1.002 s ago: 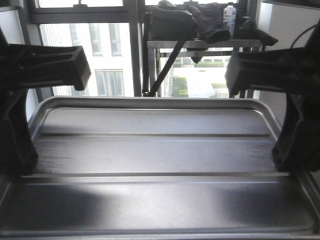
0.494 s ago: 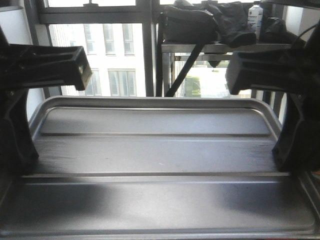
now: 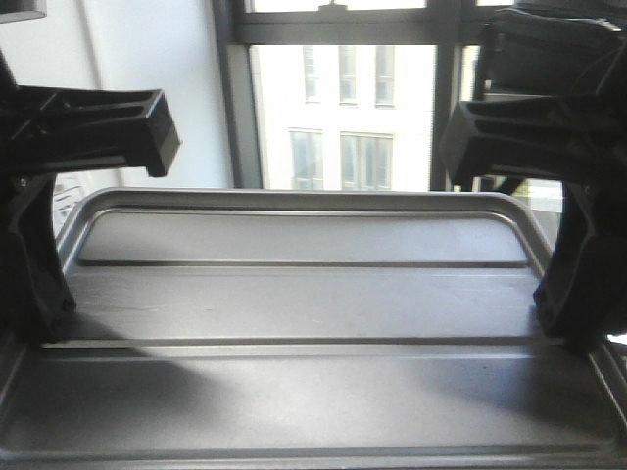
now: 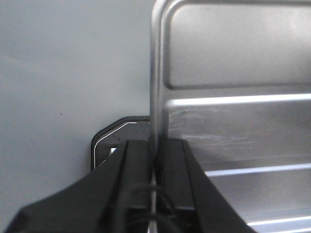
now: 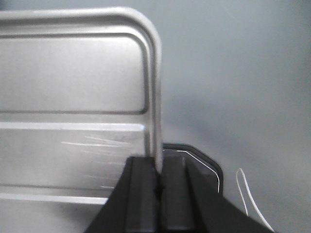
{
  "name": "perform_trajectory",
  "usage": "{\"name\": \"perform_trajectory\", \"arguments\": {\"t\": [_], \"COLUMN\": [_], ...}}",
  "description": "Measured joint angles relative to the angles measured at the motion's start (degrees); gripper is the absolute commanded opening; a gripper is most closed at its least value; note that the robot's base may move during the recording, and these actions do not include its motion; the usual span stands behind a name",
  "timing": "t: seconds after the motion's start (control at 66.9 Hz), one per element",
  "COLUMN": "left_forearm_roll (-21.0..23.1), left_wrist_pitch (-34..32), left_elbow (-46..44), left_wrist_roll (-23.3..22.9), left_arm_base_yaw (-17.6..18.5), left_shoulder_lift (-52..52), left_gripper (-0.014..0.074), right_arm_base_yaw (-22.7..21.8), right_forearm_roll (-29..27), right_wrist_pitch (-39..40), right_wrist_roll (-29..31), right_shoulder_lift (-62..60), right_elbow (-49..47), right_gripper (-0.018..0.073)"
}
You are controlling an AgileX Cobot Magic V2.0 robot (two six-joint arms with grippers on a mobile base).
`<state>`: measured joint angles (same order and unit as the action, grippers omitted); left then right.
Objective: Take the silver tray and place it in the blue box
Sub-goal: 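Carry the tray while the base drives up to the blue bin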
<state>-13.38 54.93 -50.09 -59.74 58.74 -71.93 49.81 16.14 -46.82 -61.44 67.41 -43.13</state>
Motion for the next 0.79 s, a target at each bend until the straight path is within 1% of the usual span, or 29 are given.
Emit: {"name": "perform_trajectory", "arguments": {"t": [0.793], "left_forearm_roll": [0.0], "left_wrist_pitch": [0.0], "left_elbow": [0.0], "left_wrist_roll": [0.0], "left_arm_base_yaw": [0.0], "left_shoulder_lift": [0.0], "left_gripper": [-0.0014], "right_arm_base_yaw": [0.0], "right_forearm_roll": [0.0], "right_wrist_pitch": [0.0], "right_wrist_roll": [0.0], "right_shoulder_lift": [0.0], "right_elbow": [0.0], "right_gripper": [0.0060]}}
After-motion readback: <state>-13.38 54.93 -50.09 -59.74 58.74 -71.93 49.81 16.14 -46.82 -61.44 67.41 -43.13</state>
